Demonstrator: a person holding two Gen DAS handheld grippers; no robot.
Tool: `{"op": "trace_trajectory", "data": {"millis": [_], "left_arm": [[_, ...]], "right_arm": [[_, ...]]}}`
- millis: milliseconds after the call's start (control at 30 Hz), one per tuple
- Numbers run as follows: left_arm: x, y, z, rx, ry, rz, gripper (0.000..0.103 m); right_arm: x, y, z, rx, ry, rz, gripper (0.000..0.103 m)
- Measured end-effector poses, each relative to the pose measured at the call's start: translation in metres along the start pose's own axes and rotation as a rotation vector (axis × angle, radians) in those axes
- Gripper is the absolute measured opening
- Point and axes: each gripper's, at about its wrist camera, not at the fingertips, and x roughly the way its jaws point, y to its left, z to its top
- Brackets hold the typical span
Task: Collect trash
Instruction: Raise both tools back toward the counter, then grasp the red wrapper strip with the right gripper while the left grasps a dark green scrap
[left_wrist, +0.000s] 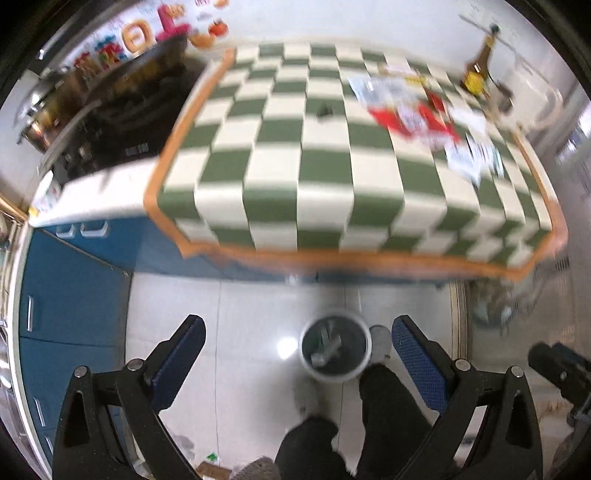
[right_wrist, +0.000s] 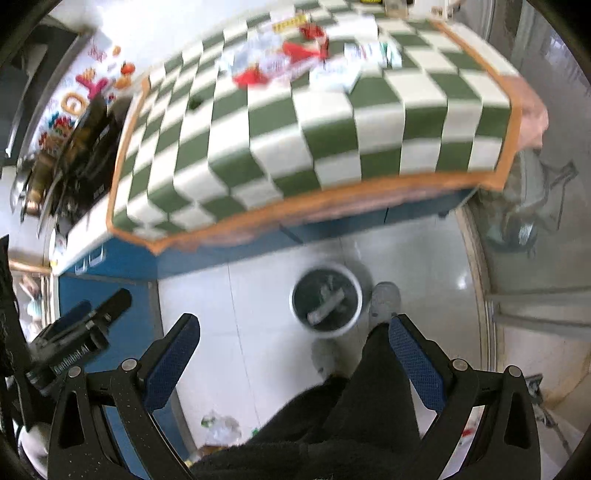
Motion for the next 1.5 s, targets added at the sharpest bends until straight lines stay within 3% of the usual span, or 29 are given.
{"op": "trace_trajectory", "data": {"millis": [167, 367, 433, 500, 567, 633, 767, 867, 933, 1000, 1033, 1067, 1100, 1167, 1200, 1500], "left_arm": [[0.017, -0.01, 0.072, -0.083, -0.028, 0.039, 0.103], [0.067, -0.029, 0.148, -0.211, 0.035, 0.105, 0.103], [0.082, -0.033, 0.168, -0.219, 0.046, 0.149, 0.102], [0.106, -0.034, 0.19, -0.237, 0.072, 0.183, 0.102], [0.13, -0.034, 0.21, -0.245, 0.098, 0.19, 0.099], [0.146, -0.034, 0.225, -0.24, 0.115, 0.192, 0.083], [0.177, -0.033, 0.251, -0.253, 0.141, 0.175, 0.082], [0.194, -0.033, 0.263, -0.258, 0.165, 0.174, 0.082], [0.205, -0.033, 0.266, -0.257, 0.186, 0.179, 0.082], [0.217, -0.034, 0.266, -0.255, 0.215, 0.178, 0.082], [0.222, -0.035, 0.266, -0.252, 0.225, 0.181, 0.074], [0.227, -0.036, 0.265, -0.25, 0.238, 0.178, 0.071], [0.224, -0.036, 0.265, -0.26, 0.208, 0.177, 0.061], [0.223, -0.036, 0.266, -0.269, 0.197, 0.156, 0.044], [0.222, -0.037, 0.267, -0.278, 0.19, 0.125, 0.021], [0.199, -0.052, 0.253, -0.225, 0.134, 0.209, 0.017]], "right_arm": [[-0.004, -0.024, 0.078, 0.042, -0.058, -0.003, 0.103], [0.017, -0.065, 0.191, 0.094, -0.071, 0.012, 0.102], [0.029, -0.075, 0.23, 0.102, -0.073, 0.022, 0.092], [0.052, -0.088, 0.279, 0.101, -0.057, 0.029, 0.066], [0.073, -0.091, 0.316, 0.097, -0.04, 0.051, 0.052], [0.097, -0.09, 0.352, 0.091, -0.026, 0.062, 0.05], [0.15, -0.074, 0.414, 0.085, 0.01, 0.065, 0.05], [0.183, -0.062, 0.437, 0.064, 0.037, 0.039, 0.05], [0.192, -0.049, 0.441, -0.006, 0.005, -0.018, 0.049], [0.198, -0.033, 0.443, -0.11, -0.021, -0.1, 0.036], [0.201, -0.028, 0.443, -0.148, -0.03, -0.127, 0.029], [0.202, -0.025, 0.444, -0.188, -0.049, -0.168, 0.014], [0.203, -0.025, 0.445, -0.199, -0.057, -0.175, 0.007], [0.204, -0.03, 0.451, -0.202, -0.047, -0.147, 0.007], [0.204, -0.032, 0.452, -0.203, -0.045, -0.152, 0.007], [0.181, -0.049, 0.445, -0.181, -0.086, -0.105, 0.007]]}}
